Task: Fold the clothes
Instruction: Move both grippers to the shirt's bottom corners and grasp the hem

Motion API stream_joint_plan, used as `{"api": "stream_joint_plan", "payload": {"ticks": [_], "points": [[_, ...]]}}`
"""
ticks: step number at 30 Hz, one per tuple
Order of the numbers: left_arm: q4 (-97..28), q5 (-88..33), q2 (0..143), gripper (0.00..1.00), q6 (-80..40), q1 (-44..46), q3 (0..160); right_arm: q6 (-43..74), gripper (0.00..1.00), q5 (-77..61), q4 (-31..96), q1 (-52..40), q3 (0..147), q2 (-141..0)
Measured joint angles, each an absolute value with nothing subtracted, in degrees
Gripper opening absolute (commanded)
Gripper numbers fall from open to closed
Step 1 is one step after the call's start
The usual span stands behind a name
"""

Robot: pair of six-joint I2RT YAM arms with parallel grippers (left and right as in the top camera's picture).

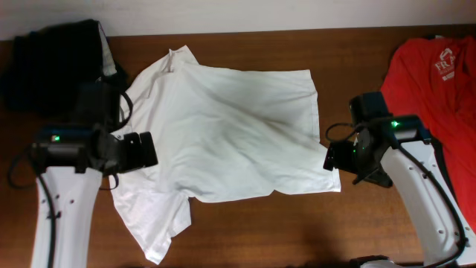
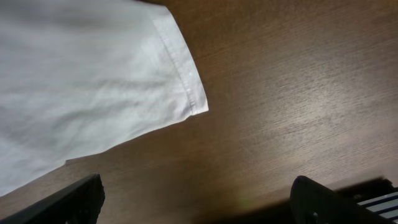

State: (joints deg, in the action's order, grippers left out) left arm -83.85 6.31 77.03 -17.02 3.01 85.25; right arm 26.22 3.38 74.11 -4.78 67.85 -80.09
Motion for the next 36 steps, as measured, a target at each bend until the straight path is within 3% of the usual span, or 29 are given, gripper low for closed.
{"api": "stream_joint_plan", "payload": {"ticks": [2, 9, 17, 25, 30, 33, 35, 36], "points": [[-80.7, 6.2, 77.4, 0.99, -18.3, 1.4, 80.3, 26.6, 0.99, 3.4, 73.8, -4.8, 67.7, -80.1], [-68.4, 1.8, 80.1, 0.99, -20.7, -17.4, 66.0, 26.8, 0.99, 3.4, 72.4, -4.8, 67.6, -80.1], [-47.8, -4.7, 80.9, 0.99, -25.3, -19.6, 44.4, 26.8, 0.99, 3.0, 71.7, -4.8, 67.6, -80.1], [-44.2, -1.1, 81.1, 0.99, -28.1, -26.2, 43.2, 26.8, 0.99, 1.0, 71.9, -4.8, 67.6, -80.1], [-43.0, -3.6, 88.5, 0.94, -26.5, -26.3, 43.2, 26.8, 0.99, 0.7, 71.9, -4.8, 67.6, -80.1], [-43.9, -4.3, 90.4, 0.89, -24.6, -26.4, 44.0, 26.8, 0.99, 0.5, 71.9, -4.8, 67.6, -80.1], [-44.4, -4.0, 91.2, 0.72, -24.4, -26.4, 44.5, 26.8, 0.99, 0.5, 71.8, -4.8, 67.6, -80.1], [-44.4, -3.7, 91.5, 0.56, -24.0, -26.4, 44.7, 26.8, 0.99, 0.5, 71.7, -4.8, 67.6, -80.1]]}}
